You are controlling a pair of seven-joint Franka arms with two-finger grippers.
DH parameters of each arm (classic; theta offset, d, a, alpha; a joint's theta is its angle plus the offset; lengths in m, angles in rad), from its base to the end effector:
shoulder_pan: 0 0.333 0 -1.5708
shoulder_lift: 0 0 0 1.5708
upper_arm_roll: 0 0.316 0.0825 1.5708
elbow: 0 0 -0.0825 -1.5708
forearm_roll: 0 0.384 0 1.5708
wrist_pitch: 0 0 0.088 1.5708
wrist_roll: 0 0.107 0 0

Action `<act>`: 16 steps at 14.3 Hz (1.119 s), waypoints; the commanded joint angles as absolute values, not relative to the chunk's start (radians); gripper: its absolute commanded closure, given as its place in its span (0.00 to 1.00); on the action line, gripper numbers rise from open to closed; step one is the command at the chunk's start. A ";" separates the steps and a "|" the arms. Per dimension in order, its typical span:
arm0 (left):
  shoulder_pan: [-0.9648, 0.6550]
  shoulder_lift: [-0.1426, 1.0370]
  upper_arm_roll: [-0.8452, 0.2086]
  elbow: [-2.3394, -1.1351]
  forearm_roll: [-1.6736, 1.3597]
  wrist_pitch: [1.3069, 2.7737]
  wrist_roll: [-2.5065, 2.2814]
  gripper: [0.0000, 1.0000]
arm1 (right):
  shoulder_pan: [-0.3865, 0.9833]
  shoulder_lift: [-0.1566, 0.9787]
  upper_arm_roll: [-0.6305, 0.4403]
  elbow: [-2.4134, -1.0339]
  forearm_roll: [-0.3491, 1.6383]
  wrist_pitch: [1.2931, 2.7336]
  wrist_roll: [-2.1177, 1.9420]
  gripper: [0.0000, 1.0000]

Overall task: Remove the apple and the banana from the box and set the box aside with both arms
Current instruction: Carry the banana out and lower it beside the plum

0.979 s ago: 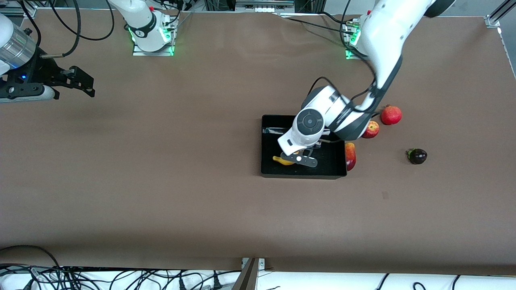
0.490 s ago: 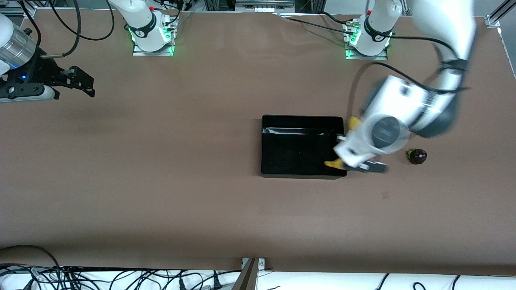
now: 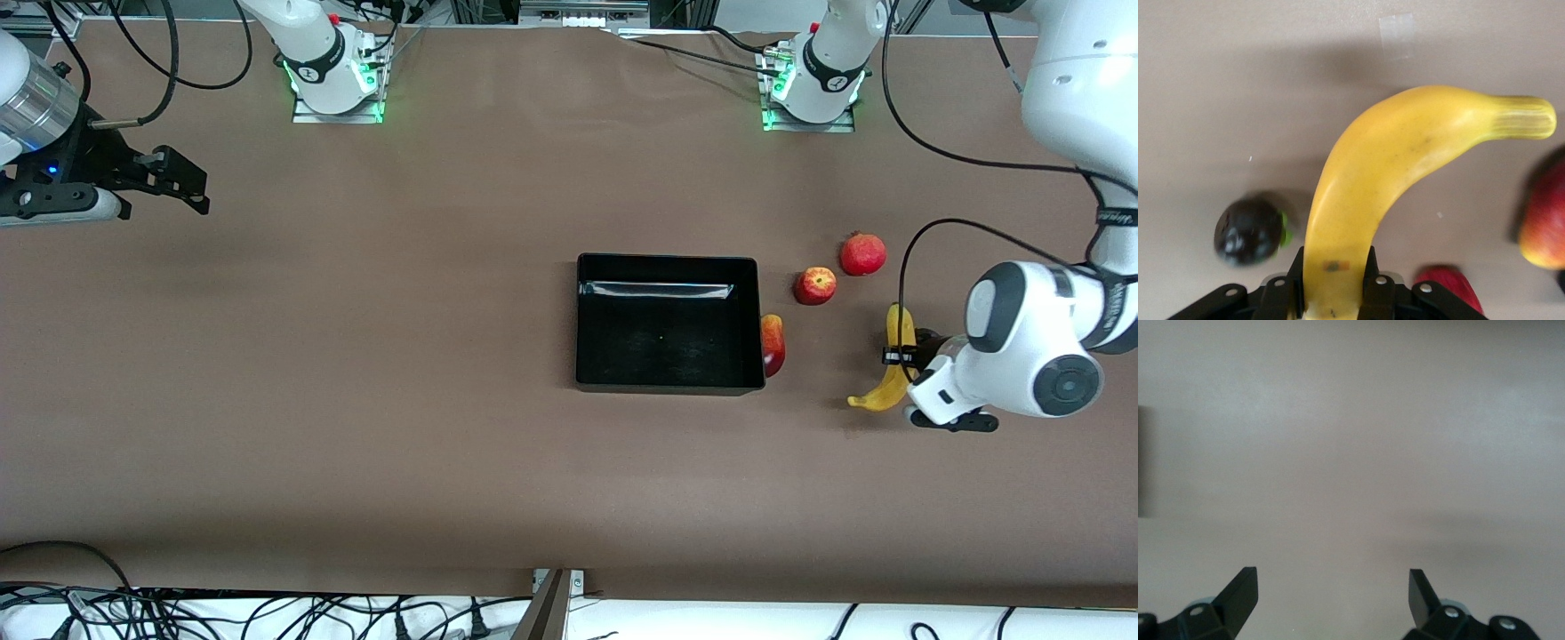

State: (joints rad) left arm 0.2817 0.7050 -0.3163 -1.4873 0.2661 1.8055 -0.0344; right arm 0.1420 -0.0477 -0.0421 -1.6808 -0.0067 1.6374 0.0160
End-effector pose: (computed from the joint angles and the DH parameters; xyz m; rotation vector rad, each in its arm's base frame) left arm 0.6723 0.0301 0.2478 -3.0499 0.1117 0.5331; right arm 0.5416 0.0531 0.6044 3.1344 0.1323 0.0071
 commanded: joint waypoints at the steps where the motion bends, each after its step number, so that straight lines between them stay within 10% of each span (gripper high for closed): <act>1: 0.293 0.709 -0.325 -1.581 0.342 1.941 -0.023 1.00 | 0.133 -0.043 -0.032 -1.663 -0.008 1.632 0.021 0.00; 3: 0.293 0.716 -0.325 -1.630 0.344 2.034 -0.025 0.94 | 0.133 -0.041 -0.032 -1.663 -0.009 1.632 0.021 0.00; 5: 0.291 0.730 -0.325 -1.635 0.344 2.039 -0.049 0.19 | 0.133 -0.040 -0.032 -1.661 -0.014 1.635 0.020 0.00; 6: 0.291 0.730 -0.325 -1.635 0.344 2.039 -0.066 0.00 | 0.133 -0.040 -0.032 -1.661 -0.015 1.635 0.020 0.00; 16: 0.285 0.431 -0.436 -1.504 0.253 1.664 -0.043 0.00 | 0.135 0.026 -0.032 -1.640 -0.006 1.654 0.003 0.00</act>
